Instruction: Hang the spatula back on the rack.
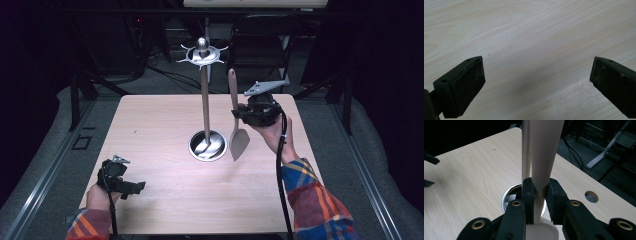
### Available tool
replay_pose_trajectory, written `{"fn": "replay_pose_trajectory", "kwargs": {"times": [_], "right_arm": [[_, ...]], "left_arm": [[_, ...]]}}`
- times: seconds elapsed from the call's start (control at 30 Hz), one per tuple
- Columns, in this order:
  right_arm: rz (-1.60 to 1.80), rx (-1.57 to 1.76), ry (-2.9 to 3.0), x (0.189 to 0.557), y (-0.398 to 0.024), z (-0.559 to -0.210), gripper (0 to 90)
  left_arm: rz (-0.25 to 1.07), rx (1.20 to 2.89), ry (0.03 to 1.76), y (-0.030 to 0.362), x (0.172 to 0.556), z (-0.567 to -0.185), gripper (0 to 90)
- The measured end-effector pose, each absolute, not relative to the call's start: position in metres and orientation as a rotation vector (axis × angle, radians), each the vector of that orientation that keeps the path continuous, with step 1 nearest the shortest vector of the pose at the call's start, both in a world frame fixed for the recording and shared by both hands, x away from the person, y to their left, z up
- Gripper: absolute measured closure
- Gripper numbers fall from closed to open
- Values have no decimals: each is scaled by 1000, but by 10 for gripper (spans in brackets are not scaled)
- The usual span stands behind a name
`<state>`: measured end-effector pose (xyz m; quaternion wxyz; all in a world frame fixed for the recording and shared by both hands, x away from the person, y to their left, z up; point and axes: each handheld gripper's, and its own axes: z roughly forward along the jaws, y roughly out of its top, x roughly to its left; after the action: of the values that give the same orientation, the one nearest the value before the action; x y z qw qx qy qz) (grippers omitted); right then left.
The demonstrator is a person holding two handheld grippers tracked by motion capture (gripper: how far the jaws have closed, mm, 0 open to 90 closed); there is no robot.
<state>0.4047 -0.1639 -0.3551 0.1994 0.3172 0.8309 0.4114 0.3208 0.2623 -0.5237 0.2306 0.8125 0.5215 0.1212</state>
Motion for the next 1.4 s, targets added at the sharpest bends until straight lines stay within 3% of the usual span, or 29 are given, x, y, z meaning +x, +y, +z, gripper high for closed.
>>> {"fn": "replay_pose_trajectory", "kwargs": {"times": [0.37,1.4], "right_arm": [[1146,870,2314,409,-163,-339,778],[1136,875,2343,421,-155,-337,778]], "left_arm": [[328,2237,1434,262,321,-524,0],[329,2240,1431,262,320,-524,0]]}}
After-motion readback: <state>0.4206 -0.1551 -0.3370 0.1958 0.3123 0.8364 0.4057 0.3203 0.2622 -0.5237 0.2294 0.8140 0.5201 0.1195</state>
